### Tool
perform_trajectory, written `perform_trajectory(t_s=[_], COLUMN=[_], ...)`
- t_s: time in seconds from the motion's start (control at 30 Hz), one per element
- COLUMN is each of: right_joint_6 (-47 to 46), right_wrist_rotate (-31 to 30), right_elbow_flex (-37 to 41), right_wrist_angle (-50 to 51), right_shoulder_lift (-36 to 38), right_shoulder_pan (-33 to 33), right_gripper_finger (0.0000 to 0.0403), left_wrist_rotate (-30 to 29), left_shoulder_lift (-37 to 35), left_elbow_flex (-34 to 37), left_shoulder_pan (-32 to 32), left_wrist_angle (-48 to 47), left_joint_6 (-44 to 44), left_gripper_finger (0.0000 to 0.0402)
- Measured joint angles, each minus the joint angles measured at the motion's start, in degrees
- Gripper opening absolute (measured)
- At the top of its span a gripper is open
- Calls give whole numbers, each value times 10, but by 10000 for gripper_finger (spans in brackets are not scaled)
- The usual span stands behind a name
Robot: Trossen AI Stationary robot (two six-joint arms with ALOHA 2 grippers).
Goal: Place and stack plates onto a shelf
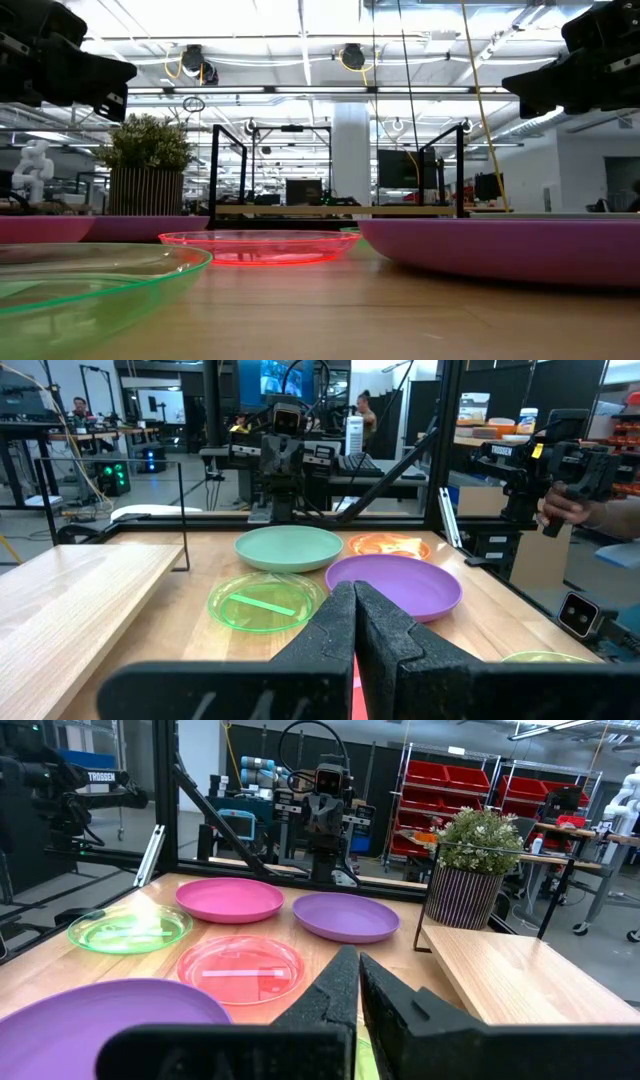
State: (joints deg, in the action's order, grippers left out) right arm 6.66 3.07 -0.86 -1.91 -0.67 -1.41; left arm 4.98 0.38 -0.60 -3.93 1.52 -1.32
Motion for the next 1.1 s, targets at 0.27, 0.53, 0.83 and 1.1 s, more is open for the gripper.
perform_trajectory(t_s=[0.27, 0.53, 0.83, 1.1], right_joint_6=[6, -14, -13, -15], right_wrist_rotate=[0, -1, -41, -45], right_elbow_flex=[0, -8, -74, -180], right_wrist_angle=[0, -13, -3, 12], right_shoulder_lift=[0, -1, -66, -170], right_shoulder_pan=[0, 0, 0, 0], right_gripper_finger=[0, 0, 0, 0], left_wrist_rotate=[0, 0, 0, 0], left_shoulder_lift=[0, 0, 0, 0], left_elbow_flex=[0, 0, 0, 0], left_shoulder_pan=[0, 0, 0, 0], left_wrist_angle=[0, 0, 0, 0], left_joint_6=[0, 0, 0, 0], left_gripper_finger=[1, 1, 1, 1])
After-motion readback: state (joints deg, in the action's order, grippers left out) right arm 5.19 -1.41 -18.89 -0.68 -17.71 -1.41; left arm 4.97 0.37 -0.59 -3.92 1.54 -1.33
